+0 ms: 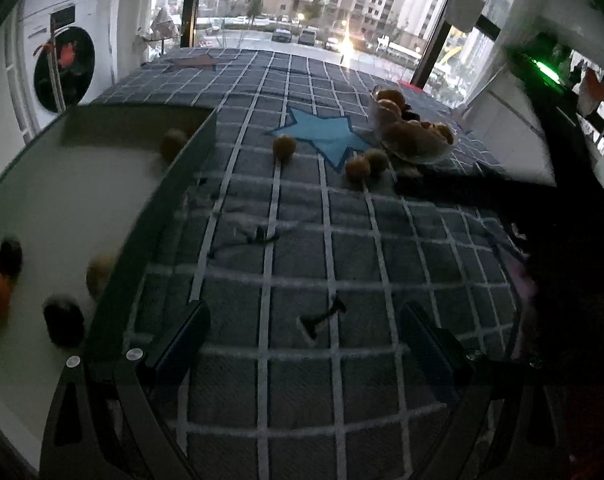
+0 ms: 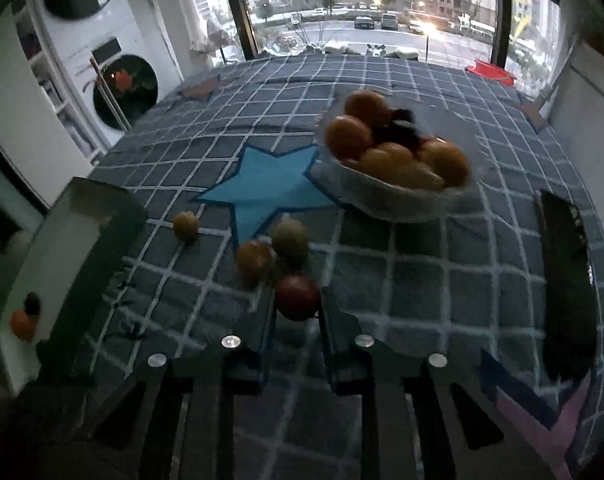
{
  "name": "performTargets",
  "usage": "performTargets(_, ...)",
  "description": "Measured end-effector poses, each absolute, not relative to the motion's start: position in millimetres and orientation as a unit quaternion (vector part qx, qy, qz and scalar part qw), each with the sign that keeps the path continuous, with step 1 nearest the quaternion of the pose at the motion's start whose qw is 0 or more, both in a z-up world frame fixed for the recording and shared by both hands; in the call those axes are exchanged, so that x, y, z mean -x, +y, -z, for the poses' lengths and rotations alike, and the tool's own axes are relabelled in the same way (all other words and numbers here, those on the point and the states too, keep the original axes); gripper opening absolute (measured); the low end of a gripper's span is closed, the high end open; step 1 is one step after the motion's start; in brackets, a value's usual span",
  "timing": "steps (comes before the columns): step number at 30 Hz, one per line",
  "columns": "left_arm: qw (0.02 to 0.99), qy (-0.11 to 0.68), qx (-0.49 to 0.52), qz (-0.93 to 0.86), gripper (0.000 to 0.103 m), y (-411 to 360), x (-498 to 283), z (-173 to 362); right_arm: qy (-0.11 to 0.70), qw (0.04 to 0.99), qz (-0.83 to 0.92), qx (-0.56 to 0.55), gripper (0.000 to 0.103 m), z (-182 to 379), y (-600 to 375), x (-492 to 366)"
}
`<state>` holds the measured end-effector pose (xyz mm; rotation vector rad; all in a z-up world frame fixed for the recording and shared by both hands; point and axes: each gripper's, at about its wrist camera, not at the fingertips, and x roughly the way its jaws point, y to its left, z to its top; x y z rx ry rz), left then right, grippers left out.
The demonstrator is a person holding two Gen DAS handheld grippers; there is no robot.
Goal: Organize fruits
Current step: 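Grasp a red fruit with the right tool while the left tool grasps an orange-tan fruit, then carry both fruits into the white tray and open both tools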
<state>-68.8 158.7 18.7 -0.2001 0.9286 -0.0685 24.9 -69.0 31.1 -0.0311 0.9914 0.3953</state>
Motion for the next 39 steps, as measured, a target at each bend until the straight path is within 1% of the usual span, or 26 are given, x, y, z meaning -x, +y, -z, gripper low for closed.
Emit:
performTargets(5, 0.9, 0.433, 0.052, 0.025, 0.096, 138.3, 33.9, -37.7, 0.481, 0.857, -0.183, -0.031, 0.023, -29.3, -111.7, -5.0)
performTargets(6, 0.904, 0.424, 0.042, 0.026, 0.093, 131.6, 26.0, -38.9, 0.483, 0.856, -0.181, -0.042, 0.023, -28.3, -120.2, -1.0)
performTargets(7, 0.906, 0.42, 0.029, 0.028, 0.084, 124.6, 18.3, -38.3, 0.485, 0.854, -0.179, -0.053, 0.023, -27.9, -128.2, 3.9)
performTargets(8, 0.904, 0.425, 0.015, 0.031, 0.082, 118.2, 10.0, -36.7, 0.486, 0.853, -0.178, -0.062, 0.023, -28.0, -134.6, 7.7)
performTargets(13, 0.903, 0.429, -0.019, 0.026, 0.082, 95.9, -25.7, -26.6, 0.482, 0.853, -0.174, -0.097, 0.024, -29.1, -160.1, 29.1)
performTargets(18, 0.894, 0.446, -0.028, 0.013, 0.082, 93.7, -46.0, -10.1, 0.481, 0.851, -0.177, -0.111, 0.024, -30.0, -169.7, 36.5)
performTargets(19, 0.893, 0.449, -0.027, 0.01, 0.074, 94.5, -48.8, -7.0, 0.48, 0.852, -0.178, -0.111, 0.024, -30.6, -169.9, 37.6)
performTargets(21, 0.893, 0.45, -0.01, 0.015, 0.069, 98.5, -52.2, -5.6, 0.478, 0.852, -0.181, -0.112, 0.024, -30.8, -170.7, 40.1)
performTargets(22, 0.892, 0.451, -0.001, 0.015, 0.064, 100.7, -53.2, -5.6, 0.478, 0.852, -0.183, -0.113, 0.024, -31.4, -171.2, 41.1)
performTargets(23, 0.894, 0.448, -0.001, 0.013, 0.05, 101.1, -52.9, -6.2, 0.477, 0.852, -0.184, -0.113, 0.024, -31.4, -171.5, 42.5)
performTargets(24, 0.895, 0.446, -0.001, 0.018, 0.044, 101.6, -52.1, -7.3, 0.477, 0.852, -0.185, -0.112, 0.024, -31.7, -170.7, 43.3)
performTargets(26, 0.895, 0.445, 0.0, 0.027, 0.023, 100.4, -50.8, -8.3, 0.478, 0.852, -0.186, -0.11, 0.024, -32.4, -168.0, 44.7)
performTargets(32, 0.893, 0.445, 0.027, 0.055, 0.023, 106.4, -16.4, -14.6, 0.485, 0.848, -0.187, -0.099, 0.024, -30.7, -161.3, 55.9)
performTargets(39, 0.891, 0.447, 0.024, 0.07, 0.023, 121.4, 65.0, -23.8, 0.5, 0.841, -0.191, -0.081, 0.024, -22.6, -147.7, 79.5)
